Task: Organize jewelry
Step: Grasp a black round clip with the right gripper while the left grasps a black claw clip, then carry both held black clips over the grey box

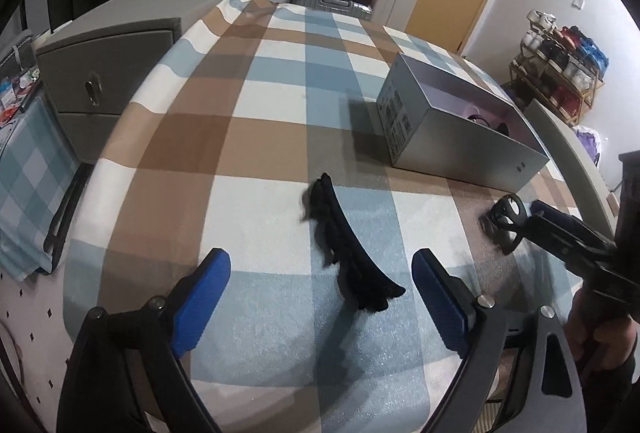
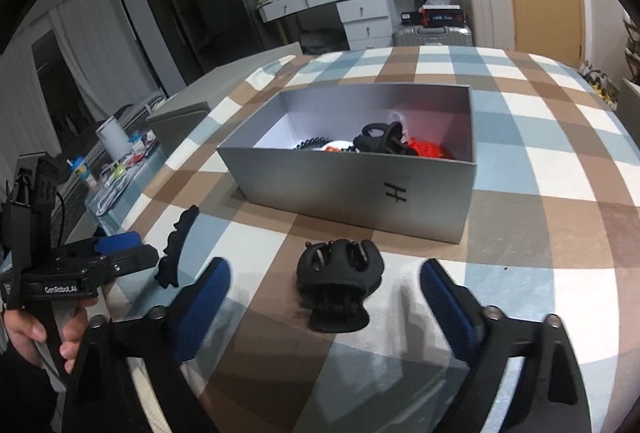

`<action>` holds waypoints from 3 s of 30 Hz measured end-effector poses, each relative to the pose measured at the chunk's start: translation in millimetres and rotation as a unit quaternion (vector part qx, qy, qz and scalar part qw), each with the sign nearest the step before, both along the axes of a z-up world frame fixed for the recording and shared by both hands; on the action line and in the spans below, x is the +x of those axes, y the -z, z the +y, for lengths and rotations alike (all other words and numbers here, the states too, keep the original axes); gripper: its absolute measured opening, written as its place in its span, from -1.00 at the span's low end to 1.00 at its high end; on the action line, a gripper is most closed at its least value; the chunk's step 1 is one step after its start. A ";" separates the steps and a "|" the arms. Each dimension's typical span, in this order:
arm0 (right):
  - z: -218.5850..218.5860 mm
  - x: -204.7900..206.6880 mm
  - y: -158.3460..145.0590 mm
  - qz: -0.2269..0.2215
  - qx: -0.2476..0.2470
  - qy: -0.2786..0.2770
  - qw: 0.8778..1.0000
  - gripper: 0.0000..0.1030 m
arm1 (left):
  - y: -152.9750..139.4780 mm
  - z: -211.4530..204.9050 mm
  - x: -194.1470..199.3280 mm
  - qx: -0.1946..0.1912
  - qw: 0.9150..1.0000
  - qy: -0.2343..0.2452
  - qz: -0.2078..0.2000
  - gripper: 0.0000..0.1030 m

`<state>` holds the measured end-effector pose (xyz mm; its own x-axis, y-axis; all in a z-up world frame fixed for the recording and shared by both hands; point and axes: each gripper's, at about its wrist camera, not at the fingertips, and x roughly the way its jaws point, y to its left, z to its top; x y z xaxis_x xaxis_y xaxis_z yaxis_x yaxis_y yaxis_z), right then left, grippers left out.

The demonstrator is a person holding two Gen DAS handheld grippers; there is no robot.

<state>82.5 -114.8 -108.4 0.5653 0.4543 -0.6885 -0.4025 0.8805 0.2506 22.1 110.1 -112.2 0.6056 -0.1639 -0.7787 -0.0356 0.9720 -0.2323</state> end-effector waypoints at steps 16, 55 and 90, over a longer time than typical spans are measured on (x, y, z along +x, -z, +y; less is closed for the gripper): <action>2.3 -16.9 3.5 -0.031 -0.039 0.000 0.999 -0.10 | 7.8 -23.6 25.6 0.062 0.996 0.042 0.048 0.73; -35.9 -24.9 -45.5 -0.074 0.102 -0.005 0.992 -0.10 | -33.9 -63.9 22.8 0.074 0.988 0.134 -0.015 -1.00; -27.2 -29.2 -46.5 -0.086 0.093 -0.007 0.992 -0.10 | -42.5 -71.9 13.8 0.080 0.985 0.152 -0.029 -0.75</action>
